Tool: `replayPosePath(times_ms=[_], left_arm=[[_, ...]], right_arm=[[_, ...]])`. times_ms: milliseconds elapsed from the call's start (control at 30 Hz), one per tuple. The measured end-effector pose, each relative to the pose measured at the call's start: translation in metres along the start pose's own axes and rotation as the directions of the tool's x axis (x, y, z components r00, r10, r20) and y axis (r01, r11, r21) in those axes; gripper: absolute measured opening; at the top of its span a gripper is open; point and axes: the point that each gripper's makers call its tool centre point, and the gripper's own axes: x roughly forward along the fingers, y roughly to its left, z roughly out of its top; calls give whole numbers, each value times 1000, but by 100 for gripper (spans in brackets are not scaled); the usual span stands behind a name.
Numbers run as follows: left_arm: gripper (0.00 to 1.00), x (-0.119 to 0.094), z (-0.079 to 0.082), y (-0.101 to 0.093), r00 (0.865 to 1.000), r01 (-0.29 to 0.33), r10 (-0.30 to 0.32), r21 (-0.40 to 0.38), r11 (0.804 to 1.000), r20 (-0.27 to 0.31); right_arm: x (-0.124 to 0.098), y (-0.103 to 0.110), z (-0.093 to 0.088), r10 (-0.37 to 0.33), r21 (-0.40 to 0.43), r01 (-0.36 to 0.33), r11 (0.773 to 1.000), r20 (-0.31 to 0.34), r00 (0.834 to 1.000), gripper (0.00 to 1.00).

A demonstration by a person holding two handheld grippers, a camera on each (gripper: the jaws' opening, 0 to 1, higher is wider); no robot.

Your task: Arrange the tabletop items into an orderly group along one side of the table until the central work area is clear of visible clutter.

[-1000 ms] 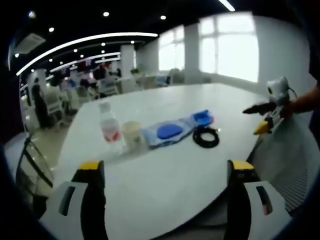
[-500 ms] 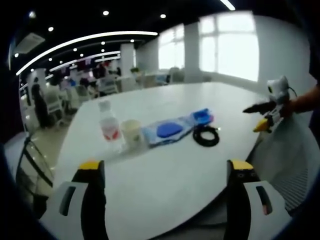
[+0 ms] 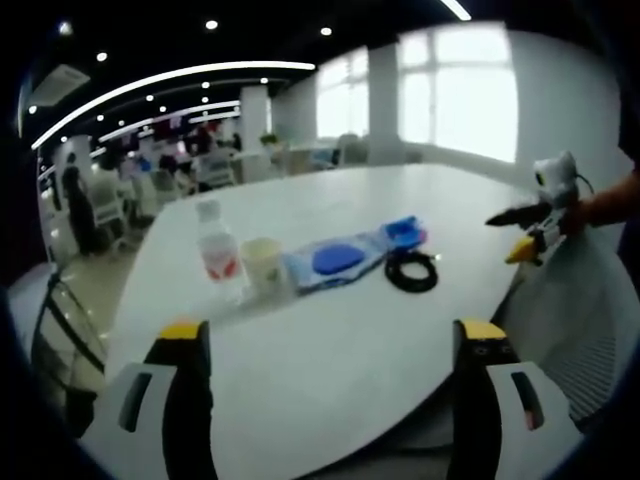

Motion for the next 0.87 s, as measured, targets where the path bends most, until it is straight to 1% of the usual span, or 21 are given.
replayPosePath(times_ms=[867], left_arm=[[97, 1, -2, -4, 1000, 17, -17, 4, 1000, -11]], right_arm=[[1, -1, -5, 2, 2, -2, 1000, -22, 1000, 96]])
